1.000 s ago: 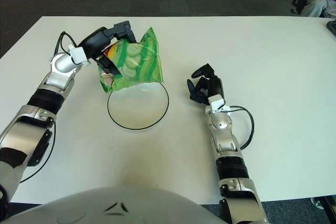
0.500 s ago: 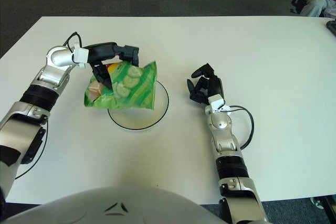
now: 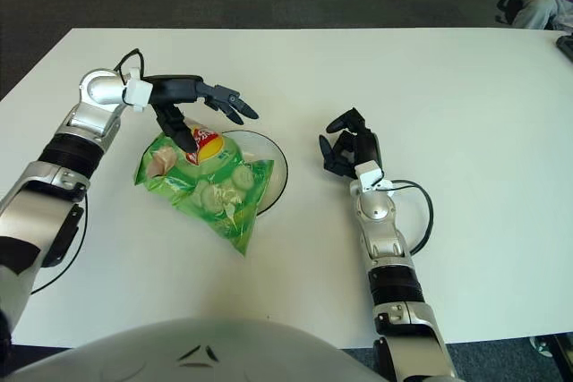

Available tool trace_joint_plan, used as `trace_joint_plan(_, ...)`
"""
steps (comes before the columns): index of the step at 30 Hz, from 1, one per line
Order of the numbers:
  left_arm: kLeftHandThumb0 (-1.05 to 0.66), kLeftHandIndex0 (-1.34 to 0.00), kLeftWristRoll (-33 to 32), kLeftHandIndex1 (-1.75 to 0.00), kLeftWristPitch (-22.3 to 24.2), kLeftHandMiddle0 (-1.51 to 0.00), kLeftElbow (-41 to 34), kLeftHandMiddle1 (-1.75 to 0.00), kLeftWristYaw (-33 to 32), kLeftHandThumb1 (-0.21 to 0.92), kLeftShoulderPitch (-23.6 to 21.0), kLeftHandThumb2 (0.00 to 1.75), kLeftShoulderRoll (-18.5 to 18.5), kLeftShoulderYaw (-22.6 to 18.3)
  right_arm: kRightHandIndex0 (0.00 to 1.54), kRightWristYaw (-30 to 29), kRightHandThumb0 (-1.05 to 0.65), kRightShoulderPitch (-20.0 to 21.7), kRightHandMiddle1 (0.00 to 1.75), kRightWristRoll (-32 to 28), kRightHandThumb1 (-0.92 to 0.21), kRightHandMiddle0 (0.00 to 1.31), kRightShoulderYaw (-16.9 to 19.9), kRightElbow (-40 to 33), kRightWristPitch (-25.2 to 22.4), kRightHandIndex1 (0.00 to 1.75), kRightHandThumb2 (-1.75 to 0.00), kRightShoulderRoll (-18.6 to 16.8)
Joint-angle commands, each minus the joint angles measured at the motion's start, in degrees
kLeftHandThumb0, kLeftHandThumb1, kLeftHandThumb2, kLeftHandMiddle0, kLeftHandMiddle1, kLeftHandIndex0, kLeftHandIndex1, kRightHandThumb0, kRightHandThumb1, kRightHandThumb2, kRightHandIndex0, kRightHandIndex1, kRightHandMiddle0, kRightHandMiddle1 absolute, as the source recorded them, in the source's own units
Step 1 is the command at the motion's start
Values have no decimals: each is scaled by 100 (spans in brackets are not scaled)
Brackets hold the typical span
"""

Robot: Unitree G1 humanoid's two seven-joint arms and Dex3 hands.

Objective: Put the snack into the plate.

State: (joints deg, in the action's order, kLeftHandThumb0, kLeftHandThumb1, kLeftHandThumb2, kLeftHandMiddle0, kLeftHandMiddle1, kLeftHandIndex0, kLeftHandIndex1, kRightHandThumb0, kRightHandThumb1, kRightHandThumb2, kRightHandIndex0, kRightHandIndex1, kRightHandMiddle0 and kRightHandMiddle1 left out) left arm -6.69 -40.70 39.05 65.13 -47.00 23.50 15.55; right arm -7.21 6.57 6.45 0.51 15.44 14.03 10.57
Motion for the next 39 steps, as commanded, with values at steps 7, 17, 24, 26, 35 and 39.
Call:
trace_joint_plan(7, -73, -10, 43, 0, 358, -2, -47, 0, 84, 92, -21, 19, 61, -108, 85, 64, -40, -246, 175, 175, -60, 40, -65, 306, -322, 175, -94, 13)
trace_joint_plan(17, -74, -8, -162, 0, 1044, 0, -602, 0, -542, 92, 470, 19, -306, -443, 85, 68, -40, -232, 175, 177, -60, 41, -70, 351, -292, 175, -94, 14)
trace_joint_plan(24, -71, -9, -86, -1, 1080, -1, -816, 0, -687, 92, 664, 16, -373, -458, 85, 80, -40, -228, 175, 170, -60, 41, -69, 366, -277, 175, -94, 21)
trace_joint_plan(26, -70, -10, 7, -1, 978, -1, -792, -1, -674, 92, 648, 16, -345, -430, 85, 82, -40, -223, 175, 168, -60, 41, -68, 376, -272, 175, -94, 21)
trace_joint_plan(35, -69, -18, 741, -5, -18, -14, -293, -3, -639, 92, 378, 15, -123, -168, 85, 91, -40, -215, 175, 157, -60, 41, -64, 388, -275, 175, -94, 20)
trace_joint_plan(39, -71, -21, 1019, -6, -595, -20, 45, -4, -577, 92, 187, 16, -22, -9, 84, 94, -40, -217, 175, 158, -60, 41, -66, 381, -291, 175, -94, 18)
